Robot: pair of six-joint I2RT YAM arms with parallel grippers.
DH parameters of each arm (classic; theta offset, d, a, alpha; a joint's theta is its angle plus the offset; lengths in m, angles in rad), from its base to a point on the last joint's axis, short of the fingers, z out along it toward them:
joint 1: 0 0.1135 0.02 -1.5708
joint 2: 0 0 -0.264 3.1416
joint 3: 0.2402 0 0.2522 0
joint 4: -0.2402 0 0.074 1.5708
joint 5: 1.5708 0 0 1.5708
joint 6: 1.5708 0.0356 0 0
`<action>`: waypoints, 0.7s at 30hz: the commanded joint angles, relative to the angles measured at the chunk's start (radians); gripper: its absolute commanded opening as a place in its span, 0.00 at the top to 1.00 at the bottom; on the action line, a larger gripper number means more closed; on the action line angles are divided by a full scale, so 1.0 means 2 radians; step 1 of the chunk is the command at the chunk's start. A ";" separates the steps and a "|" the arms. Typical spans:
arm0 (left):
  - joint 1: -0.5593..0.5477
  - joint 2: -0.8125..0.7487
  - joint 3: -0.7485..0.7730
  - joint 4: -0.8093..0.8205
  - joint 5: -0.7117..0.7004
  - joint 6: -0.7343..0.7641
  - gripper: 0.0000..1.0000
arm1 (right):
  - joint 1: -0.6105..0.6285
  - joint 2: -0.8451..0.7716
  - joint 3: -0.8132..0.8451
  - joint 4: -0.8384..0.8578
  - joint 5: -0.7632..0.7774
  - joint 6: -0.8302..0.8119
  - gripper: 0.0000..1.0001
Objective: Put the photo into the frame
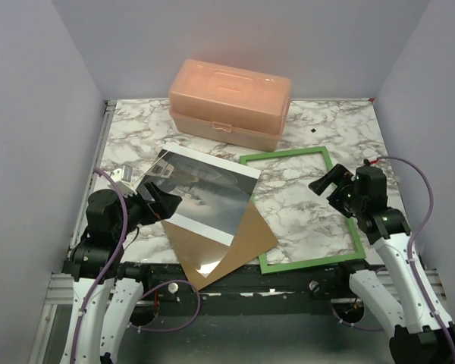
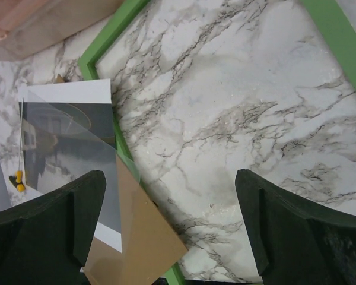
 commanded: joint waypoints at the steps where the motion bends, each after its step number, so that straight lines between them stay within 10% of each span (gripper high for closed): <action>1: 0.002 0.013 0.011 -0.001 0.017 0.011 0.02 | 0.000 0.022 -0.011 -0.004 -0.053 -0.036 0.00; 21: 0.002 0.060 0.027 -0.030 0.042 0.059 0.02 | -0.001 0.165 -0.010 0.052 -0.118 -0.091 0.00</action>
